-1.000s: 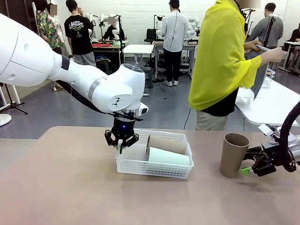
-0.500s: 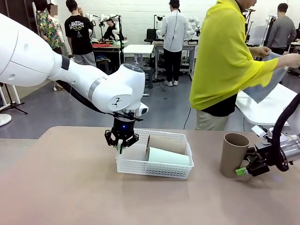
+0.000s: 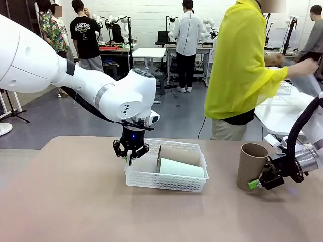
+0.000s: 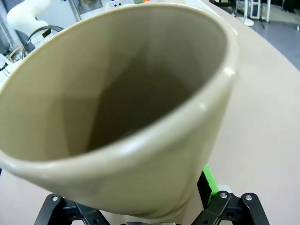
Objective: Clean and organize the cups into the basket.
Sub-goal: Pick up the Reusable plastic cup from the right side of the table and stack it inside the Organizing basket in the center of the table.
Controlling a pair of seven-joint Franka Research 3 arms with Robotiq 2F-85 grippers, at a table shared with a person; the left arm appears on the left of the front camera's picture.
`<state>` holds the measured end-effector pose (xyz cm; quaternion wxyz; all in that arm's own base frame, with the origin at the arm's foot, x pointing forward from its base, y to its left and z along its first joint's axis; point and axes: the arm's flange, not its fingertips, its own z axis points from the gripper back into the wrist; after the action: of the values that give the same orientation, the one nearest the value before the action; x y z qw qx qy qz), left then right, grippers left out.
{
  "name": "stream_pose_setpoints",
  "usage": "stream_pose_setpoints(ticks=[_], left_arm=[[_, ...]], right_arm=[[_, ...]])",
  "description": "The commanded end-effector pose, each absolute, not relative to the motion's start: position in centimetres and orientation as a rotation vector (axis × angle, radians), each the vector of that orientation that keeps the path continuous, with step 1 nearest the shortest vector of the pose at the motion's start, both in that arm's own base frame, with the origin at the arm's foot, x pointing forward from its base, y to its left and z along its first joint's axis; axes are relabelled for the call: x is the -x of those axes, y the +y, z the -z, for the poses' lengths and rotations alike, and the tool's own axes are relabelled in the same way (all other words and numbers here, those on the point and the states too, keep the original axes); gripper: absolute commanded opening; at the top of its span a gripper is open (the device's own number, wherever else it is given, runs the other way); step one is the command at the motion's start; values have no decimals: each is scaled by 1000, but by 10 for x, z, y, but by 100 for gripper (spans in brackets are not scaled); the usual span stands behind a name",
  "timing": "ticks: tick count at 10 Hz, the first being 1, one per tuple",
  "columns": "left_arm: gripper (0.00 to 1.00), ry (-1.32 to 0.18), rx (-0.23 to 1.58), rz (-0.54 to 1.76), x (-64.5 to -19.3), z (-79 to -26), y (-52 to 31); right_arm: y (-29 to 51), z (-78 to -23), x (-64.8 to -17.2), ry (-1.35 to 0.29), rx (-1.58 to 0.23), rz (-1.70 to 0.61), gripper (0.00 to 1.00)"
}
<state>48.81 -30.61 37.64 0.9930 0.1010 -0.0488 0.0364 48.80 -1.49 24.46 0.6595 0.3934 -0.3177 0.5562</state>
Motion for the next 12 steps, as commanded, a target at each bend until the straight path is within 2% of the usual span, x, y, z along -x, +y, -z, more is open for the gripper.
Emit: stream_pose_setpoints(ticks=[1,2,3,4,6,7,11,12], left_arm=[[0,-95,-208,-70,-487,-374,-305],[0,-95,-208,-70,-487,-374,-305],[0,-95,-208,-70,-487,-374,-305],[0,-95,-208,-70,-487,-374,-305],[0,-95,-208,-70,-487,-374,-305],[0,-95,-208,-70,-487,-374,-305],[0,-95,-208,-70,-487,-374,-305],[0,-95,-208,-70,-487,-374,-305]], right_arm=[[-12,-244,-489,-818,-885,-1325,85],[-12,-244,-488,-815,-884,-1330,42],[-13,-244,-488,-815,-881,-1336,27],[-14,-244,-489,-818,-881,-1326,0],[-15,-257,-484,-805,-902,-1255,0],[-14,-293,-471,-822,-892,-1217,77],[-15,-446,-435,-873,-828,-1110,77],[-13,-468,-430,-882,-800,-1100,77]])
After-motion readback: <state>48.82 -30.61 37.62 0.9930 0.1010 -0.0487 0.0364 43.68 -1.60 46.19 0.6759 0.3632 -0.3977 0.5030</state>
